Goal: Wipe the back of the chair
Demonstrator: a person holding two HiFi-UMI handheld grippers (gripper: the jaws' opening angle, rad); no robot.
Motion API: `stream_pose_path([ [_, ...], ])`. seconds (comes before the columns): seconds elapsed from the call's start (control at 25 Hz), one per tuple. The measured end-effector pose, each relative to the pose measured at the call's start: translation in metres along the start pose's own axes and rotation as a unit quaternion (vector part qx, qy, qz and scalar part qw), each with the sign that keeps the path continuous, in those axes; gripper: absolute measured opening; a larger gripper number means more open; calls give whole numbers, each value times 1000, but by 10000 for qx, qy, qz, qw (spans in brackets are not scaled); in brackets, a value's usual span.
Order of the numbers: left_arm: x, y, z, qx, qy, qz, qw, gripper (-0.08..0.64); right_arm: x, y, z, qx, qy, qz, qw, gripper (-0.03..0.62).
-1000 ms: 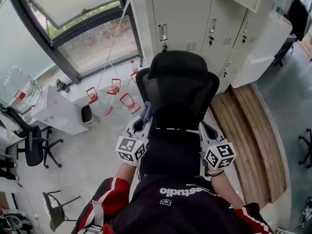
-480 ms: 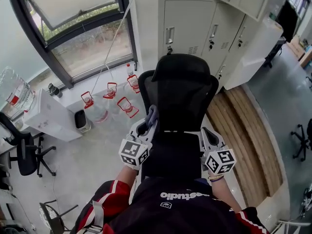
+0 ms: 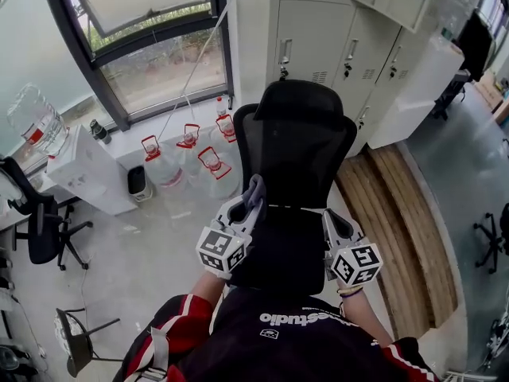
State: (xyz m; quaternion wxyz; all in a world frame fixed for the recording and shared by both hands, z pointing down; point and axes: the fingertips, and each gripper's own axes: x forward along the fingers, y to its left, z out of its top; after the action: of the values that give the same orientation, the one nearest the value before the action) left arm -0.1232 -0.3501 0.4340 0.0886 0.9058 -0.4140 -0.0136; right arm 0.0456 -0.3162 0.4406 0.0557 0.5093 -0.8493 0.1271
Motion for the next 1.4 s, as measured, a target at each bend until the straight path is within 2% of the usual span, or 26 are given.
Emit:
stream_pose_path([
  [0.12, -25, -40, -6, -117, -24, 62, 9999, 57, -41, 9, -13, 39, 26, 137, 9999, 14],
  [0.44, -106, -171, -27, -9, -8, 262, 9997, 57, -181, 17, -67, 288, 17, 313, 9991, 14],
  [0.64, -144, -220, -36, -53, 113, 411, 9991, 57, -238, 28, -101, 479, 183, 470, 9976, 14],
  [0.8, -162, -241, -27, 79, 90, 400, 9991, 57, -256, 42, -103, 443, 121, 598, 9972, 14],
  [0.96, -170, -254, -18, 185, -40, 299, 9994, 57, -274, 54, -101, 478, -55, 548, 9973, 14],
  [1.16, -191, -264, -14, 177, -117, 259, 9994, 57, -284, 68, -106, 499, 61, 484, 9976, 14],
  [1.4, -256, -241, -20, 112, -69, 343, 9993, 57, -276, 135, -104, 351, 84, 587, 9976, 14],
])
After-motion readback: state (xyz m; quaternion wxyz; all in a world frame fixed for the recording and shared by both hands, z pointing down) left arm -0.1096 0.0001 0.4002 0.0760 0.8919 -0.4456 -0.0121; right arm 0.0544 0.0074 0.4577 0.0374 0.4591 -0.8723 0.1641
